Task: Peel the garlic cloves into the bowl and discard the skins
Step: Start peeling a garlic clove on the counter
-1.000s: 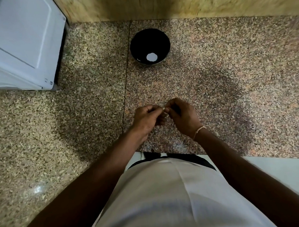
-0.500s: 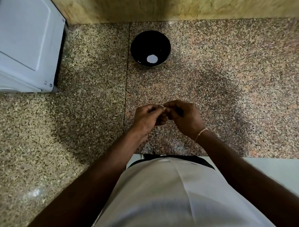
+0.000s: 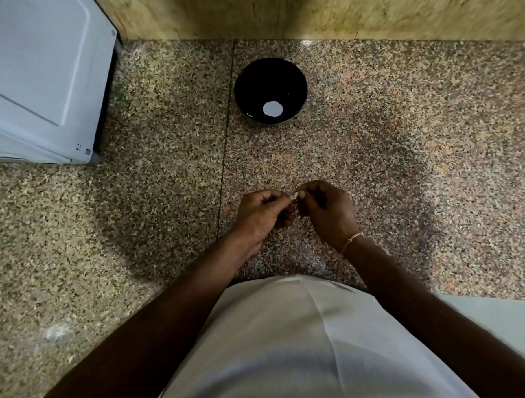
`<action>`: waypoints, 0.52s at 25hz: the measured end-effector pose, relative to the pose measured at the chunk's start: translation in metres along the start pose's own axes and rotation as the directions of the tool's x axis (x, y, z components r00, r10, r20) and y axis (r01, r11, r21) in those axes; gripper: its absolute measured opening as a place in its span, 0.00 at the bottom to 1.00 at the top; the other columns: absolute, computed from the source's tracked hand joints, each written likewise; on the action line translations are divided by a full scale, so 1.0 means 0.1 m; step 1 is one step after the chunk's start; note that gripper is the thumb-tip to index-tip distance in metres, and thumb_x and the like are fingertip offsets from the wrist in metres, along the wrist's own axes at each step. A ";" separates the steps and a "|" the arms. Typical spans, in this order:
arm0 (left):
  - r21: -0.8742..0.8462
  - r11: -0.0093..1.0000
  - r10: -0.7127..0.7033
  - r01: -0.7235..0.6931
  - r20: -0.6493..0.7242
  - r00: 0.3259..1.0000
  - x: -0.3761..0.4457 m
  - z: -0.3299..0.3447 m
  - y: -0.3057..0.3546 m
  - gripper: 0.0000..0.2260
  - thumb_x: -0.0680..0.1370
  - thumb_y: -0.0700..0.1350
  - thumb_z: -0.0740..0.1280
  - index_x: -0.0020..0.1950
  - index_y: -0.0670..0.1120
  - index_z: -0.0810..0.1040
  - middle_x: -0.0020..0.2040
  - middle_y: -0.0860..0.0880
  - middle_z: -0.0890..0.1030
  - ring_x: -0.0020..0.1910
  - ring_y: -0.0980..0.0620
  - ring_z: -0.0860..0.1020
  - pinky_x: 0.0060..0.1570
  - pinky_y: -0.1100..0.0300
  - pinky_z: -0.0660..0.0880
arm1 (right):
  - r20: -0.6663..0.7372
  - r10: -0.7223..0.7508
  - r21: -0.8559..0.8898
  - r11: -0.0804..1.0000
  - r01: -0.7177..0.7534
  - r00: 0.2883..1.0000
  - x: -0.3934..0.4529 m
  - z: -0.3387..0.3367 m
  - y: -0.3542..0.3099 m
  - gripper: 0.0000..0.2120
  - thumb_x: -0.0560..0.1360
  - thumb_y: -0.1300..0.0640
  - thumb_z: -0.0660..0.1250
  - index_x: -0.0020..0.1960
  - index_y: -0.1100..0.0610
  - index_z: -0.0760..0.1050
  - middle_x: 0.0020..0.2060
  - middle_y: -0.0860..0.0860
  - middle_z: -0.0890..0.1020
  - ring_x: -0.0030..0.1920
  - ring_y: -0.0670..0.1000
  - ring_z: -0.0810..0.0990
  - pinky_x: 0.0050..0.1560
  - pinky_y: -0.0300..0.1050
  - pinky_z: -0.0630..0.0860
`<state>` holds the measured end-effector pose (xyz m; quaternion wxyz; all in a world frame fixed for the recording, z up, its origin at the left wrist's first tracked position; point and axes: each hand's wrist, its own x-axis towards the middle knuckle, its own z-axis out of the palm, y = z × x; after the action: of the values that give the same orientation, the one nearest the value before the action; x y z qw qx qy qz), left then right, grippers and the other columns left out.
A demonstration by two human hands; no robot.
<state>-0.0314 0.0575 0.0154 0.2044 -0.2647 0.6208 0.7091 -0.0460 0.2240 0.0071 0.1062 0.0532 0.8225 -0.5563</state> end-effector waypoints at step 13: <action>0.245 0.968 -0.003 0.053 -0.202 0.979 0.18 0.14 -0.09 0.04 0.79 0.38 0.73 0.45 0.40 0.85 0.37 0.42 0.86 0.31 0.44 0.86 0.33 0.46 0.85 | -0.028 0.024 -0.207 0.978 -0.029 0.999 0.09 -0.09 0.07 0.03 0.80 0.54 0.70 0.51 0.52 0.83 0.36 0.45 0.85 0.37 0.47 0.83 0.37 0.46 0.79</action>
<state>-0.0411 0.0722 -0.0019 0.1827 -0.3156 0.7185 0.5923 -0.0547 0.2349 0.0016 0.1080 0.0597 0.8764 -0.4656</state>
